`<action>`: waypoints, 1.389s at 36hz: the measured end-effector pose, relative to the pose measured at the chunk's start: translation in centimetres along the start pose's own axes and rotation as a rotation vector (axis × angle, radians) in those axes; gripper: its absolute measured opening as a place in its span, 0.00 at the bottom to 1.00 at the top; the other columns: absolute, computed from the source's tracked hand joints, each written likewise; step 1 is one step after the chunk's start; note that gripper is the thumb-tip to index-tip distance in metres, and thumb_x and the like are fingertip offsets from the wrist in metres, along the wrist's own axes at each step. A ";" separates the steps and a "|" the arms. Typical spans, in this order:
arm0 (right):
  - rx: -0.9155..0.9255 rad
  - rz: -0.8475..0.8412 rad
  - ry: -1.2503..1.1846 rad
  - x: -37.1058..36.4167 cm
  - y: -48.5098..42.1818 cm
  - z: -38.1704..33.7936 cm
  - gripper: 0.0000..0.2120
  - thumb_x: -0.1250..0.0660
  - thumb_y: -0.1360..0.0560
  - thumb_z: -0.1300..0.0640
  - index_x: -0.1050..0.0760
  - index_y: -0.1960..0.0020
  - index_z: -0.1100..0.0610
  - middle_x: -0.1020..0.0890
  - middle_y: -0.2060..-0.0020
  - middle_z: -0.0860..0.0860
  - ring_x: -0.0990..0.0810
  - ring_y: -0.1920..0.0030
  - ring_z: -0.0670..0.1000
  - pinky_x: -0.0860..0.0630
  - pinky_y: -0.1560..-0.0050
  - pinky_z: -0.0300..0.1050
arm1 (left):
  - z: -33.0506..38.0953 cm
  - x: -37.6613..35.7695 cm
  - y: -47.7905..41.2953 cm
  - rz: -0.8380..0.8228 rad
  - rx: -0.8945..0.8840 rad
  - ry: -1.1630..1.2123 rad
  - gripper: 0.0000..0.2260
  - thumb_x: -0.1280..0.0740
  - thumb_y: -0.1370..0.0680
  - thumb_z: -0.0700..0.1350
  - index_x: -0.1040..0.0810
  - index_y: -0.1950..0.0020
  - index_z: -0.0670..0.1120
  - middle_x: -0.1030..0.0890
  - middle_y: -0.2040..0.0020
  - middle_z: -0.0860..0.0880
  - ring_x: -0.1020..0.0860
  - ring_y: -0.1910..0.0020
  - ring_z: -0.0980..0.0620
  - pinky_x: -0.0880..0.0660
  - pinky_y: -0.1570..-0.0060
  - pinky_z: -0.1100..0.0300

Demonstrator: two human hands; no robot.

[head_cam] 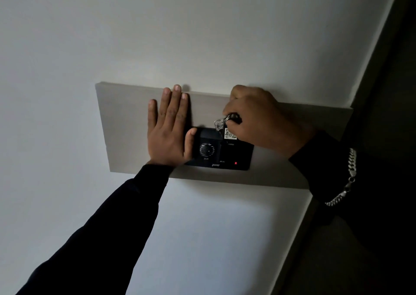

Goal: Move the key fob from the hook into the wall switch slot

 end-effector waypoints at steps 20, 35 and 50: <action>-0.095 0.320 -0.387 0.0 1.4 1.4 0.06 0.26 0.31 0.60 0.19 0.63 0.62 0.18 0.67 0.55 0.23 0.67 0.52 0.28 0.63 0.44 | -0.2 -0.6 0.1 0.020 -0.003 -0.039 0.29 0.52 0.19 0.55 0.41 0.21 0.41 0.38 0.21 0.39 0.45 0.19 0.42 0.51 0.20 0.41; -0.084 0.289 -0.340 -1.3 2.6 1.4 0.04 0.28 0.30 0.62 0.20 0.62 0.61 0.19 0.64 0.54 0.27 0.65 0.47 0.31 0.62 0.40 | 0.0 -0.2 0.0 -0.015 0.018 -0.048 0.29 0.52 0.19 0.54 0.41 0.21 0.41 0.40 0.20 0.42 0.44 0.19 0.44 0.47 0.21 0.39; -0.265 0.261 -0.401 0.1 4.6 -0.4 0.09 0.30 0.31 0.62 0.21 0.51 0.57 0.21 0.57 0.51 0.21 0.66 0.49 0.20 0.60 0.47 | 1.1 2.8 -1.7 -0.255 0.035 0.091 0.30 0.48 0.20 0.56 0.34 0.25 0.38 0.34 0.22 0.38 0.40 0.21 0.40 0.42 0.22 0.39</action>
Point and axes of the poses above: each hand's wrist, its own y-axis away from the middle knuckle, its own x-axis out of the back of the hand, z = x × y, the point moved 6 cm from there along -y, towards the middle knuckle
